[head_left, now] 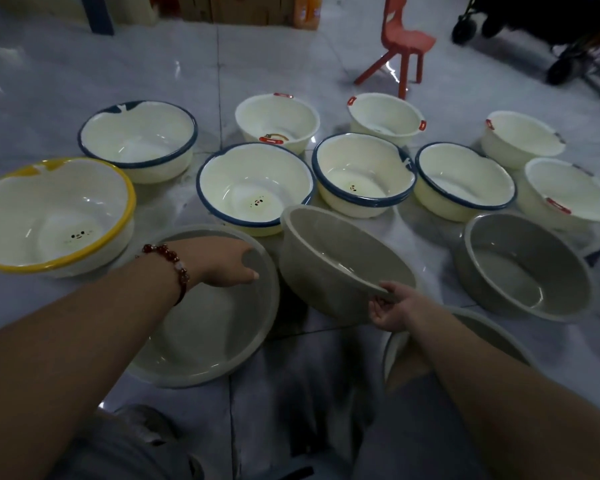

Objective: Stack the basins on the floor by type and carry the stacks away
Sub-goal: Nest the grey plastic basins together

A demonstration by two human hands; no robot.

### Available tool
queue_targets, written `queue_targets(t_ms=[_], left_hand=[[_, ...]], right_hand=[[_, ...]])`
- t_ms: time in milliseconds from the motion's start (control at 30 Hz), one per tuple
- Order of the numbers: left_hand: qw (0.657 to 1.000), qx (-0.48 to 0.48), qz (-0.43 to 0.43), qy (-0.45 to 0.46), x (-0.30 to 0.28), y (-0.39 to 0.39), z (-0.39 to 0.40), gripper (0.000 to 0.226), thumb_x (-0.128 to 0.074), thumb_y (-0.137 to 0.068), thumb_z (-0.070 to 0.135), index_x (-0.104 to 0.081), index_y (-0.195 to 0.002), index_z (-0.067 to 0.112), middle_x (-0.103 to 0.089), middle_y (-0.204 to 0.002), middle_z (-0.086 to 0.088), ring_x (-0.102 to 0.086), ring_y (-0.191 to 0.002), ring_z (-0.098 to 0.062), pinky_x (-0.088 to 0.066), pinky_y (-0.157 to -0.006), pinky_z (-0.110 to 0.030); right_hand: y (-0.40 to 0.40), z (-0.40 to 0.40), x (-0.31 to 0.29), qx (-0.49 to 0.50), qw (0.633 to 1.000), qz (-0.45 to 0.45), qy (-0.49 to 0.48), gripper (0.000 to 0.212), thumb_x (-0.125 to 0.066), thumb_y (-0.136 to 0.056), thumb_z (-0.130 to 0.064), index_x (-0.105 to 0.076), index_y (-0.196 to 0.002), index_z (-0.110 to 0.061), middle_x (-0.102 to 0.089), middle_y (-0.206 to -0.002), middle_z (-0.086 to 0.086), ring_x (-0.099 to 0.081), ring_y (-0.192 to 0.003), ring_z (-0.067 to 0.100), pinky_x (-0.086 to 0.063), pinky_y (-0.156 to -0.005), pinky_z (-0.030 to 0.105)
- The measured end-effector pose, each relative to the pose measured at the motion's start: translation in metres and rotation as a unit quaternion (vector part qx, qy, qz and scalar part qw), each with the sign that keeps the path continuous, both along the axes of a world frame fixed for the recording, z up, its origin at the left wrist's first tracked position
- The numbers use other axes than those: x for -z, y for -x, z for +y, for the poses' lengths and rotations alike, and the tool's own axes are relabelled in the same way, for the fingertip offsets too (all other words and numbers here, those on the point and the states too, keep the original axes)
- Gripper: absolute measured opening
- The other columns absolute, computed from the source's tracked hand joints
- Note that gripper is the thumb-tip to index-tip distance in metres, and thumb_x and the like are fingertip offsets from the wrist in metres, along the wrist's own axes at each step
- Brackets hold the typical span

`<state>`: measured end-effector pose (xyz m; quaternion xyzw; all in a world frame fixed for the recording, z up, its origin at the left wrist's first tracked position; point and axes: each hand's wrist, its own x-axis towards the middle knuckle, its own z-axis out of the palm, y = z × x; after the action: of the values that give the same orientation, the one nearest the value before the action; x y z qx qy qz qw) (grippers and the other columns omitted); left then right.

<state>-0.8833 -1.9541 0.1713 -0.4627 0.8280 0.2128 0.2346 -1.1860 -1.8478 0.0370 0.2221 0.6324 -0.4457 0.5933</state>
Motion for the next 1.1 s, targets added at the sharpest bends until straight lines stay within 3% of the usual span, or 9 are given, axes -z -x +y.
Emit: queue_targets(t_ms=[100, 233, 400, 500, 567, 700, 800, 933, 1100], left_hand=[[1.000, -0.006, 0.001, -0.004, -0.001, -0.005, 0.006, 0.070, -0.049, -0.099, 0.050, -0.025, -0.156, 0.017, -0.027, -0.162, -0.005, -0.028, -0.147, -0.022, -0.025, -0.115, -0.032], [1.000, -0.020, 0.015, -0.012, -0.002, -0.015, 0.014, 0.075, -0.049, -0.097, 0.054, -0.023, -0.157, 0.016, -0.024, -0.163, -0.004, -0.024, -0.149, -0.021, -0.022, -0.117, -0.032], [0.989, -0.112, 0.082, -0.055, 0.003, -0.031, 0.020, 0.083, -0.042, -0.092, 0.070, -0.029, -0.155, 0.017, -0.028, -0.161, -0.002, -0.029, -0.146, -0.022, -0.025, -0.117, -0.037], [0.943, -0.254, 0.173, -0.127, 0.010, -0.044, 0.027, 0.079, -0.034, -0.087, 0.079, -0.042, -0.146, 0.027, -0.047, -0.141, 0.002, -0.050, -0.120, -0.025, -0.048, -0.095, -0.044], [0.892, -0.347, 0.242, -0.159, 0.014, -0.055, 0.032, 0.081, -0.034, -0.085, 0.082, -0.044, -0.144, 0.027, -0.052, -0.126, 0.000, -0.054, -0.110, -0.026, -0.050, -0.083, -0.042], [0.780, -0.500, 0.337, -0.169, 0.024, -0.085, 0.033, 0.077, -0.049, -0.081, 0.080, -0.058, -0.116, 0.011, -0.062, -0.109, -0.013, -0.062, -0.098, -0.033, -0.056, -0.081, -0.046], [0.726, -0.565, 0.361, -0.157, 0.031, -0.114, 0.033, 0.057, -0.060, -0.089, 0.059, -0.060, -0.114, 0.008, -0.065, -0.103, -0.015, -0.064, -0.094, -0.032, -0.054, -0.073, -0.042], [0.708, -0.604, 0.339, -0.137, 0.039, -0.150, 0.043, 0.031, -0.062, -0.093, 0.029, -0.061, -0.111, 0.003, -0.065, -0.098, -0.018, -0.062, -0.082, -0.028, -0.052, -0.067, -0.036], [0.696, -0.635, 0.315, -0.114, 0.059, -0.196, 0.057, 0.029, -0.062, -0.094, 0.032, -0.061, -0.106, 0.006, -0.068, -0.099, -0.019, -0.064, -0.083, -0.030, -0.052, -0.070, -0.037]], right_hand=[[-0.001, 0.011, -0.012, -0.037, 0.999, 0.013, 0.012, 0.025, -0.060, -0.092, -0.025, -0.053, -0.073, -0.009, -0.055, -0.046, 0.005, -0.052, -0.061, 0.014, -0.042, -0.053, 0.027], [-0.009, 0.019, -0.039, -0.079, 0.996, 0.039, 0.028, 0.023, -0.060, -0.093, -0.025, -0.054, -0.082, -0.006, -0.052, -0.070, 0.005, -0.049, -0.062, 0.015, -0.041, -0.058, 0.026], [-0.023, 0.022, -0.071, -0.103, 0.992, 0.054, 0.054, 0.025, -0.064, -0.089, -0.025, -0.054, -0.080, -0.004, -0.048, -0.067, 0.005, -0.048, -0.062, 0.016, -0.043, -0.061, 0.024], [-0.034, 0.021, -0.082, -0.133, 0.986, 0.059, 0.080, 0.024, -0.065, -0.088, -0.024, -0.053, -0.078, -0.005, -0.045, -0.054, 0.005, -0.046, -0.061, 0.016, -0.042, -0.060, 0.024], [-0.045, 0.017, -0.087, -0.164, 0.980, 0.063, 0.093, 0.023, -0.064, -0.088, -0.024, -0.055, -0.080, -0.005, -0.045, -0.045, 0.004, -0.046, -0.060, 0.015, -0.042, -0.061, 0.023], [-0.074, 0.006, -0.092, -0.243, 0.961, 0.076, 0.105, 0.019, -0.063, -0.088, -0.024, -0.056, -0.083, -0.006, -0.047, -0.049, 0.003, -0.048, -0.058, 0.014, -0.043, -0.058, 0.023], [-0.102, -0.004, -0.087, -0.291, 0.948, 0.084, 0.104, 0.014, -0.063, -0.087, -0.020, -0.056, -0.084, -0.009, -0.051, -0.053, 0.002, -0.051, -0.056, 0.013, -0.044, -0.052, 0.024], [-0.144, -0.019, -0.075, -0.338, 0.932, 0.078, 0.101, 0.009, -0.061, -0.086, -0.018, -0.056, -0.084, -0.012, -0.053, -0.058, 0.001, -0.052, -0.057, 0.013, -0.044, -0.049, 0.021], [-0.191, -0.033, -0.052, -0.373, 0.923, 0.063, 0.074, 0.010, -0.061, -0.088, -0.019, -0.056, -0.083, -0.011, -0.056, -0.058, 0.002, -0.054, -0.060, 0.014, -0.043, -0.055, 0.024]])
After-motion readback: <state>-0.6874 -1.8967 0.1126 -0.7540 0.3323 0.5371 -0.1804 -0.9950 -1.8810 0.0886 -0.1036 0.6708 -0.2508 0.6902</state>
